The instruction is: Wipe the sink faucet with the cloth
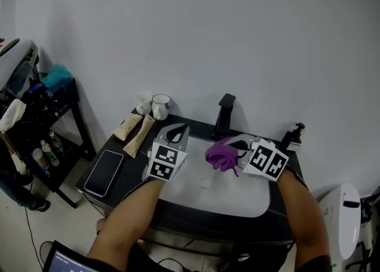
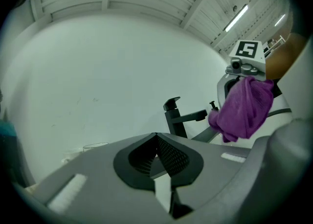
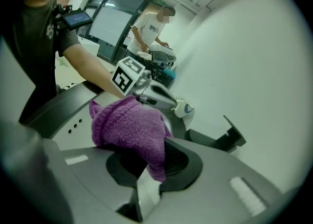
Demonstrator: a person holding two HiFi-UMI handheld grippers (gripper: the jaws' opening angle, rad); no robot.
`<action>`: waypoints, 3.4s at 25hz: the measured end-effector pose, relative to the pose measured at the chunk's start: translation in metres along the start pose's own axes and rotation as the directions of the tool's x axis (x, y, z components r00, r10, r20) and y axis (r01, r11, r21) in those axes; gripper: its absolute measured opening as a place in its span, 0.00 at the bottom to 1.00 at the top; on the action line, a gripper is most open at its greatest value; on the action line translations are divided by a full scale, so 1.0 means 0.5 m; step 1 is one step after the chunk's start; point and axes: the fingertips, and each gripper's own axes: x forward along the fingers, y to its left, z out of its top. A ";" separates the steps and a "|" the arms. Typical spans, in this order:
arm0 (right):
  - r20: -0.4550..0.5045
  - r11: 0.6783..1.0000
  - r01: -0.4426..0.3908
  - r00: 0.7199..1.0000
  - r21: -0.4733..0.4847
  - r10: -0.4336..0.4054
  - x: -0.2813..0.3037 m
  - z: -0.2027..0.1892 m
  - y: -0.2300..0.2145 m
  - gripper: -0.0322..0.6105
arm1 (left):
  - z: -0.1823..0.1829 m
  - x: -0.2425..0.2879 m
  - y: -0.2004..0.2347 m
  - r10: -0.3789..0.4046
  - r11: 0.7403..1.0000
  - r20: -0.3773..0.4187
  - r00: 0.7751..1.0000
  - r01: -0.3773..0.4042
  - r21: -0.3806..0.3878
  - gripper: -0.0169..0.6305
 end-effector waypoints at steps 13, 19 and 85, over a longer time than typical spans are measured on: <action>-0.040 0.802 0.569 0.819 0.183 -0.572 0.041 -0.122 -0.143 0.13 | 0.001 0.007 -0.003 -0.010 1.000 0.006 1.000 0.010 0.004 0.05; -0.094 0.669 0.686 0.715 0.285 -0.693 0.060 -0.139 -0.218 0.14 | 0.003 0.022 -0.009 -0.038 0.999 0.020 0.999 0.038 -0.013 0.05; -0.374 0.769 0.599 0.675 -0.225 -0.636 0.045 -0.282 -0.288 0.14 | 0.016 0.026 -0.029 -0.095 0.992 0.054 0.994 0.099 -0.082 0.05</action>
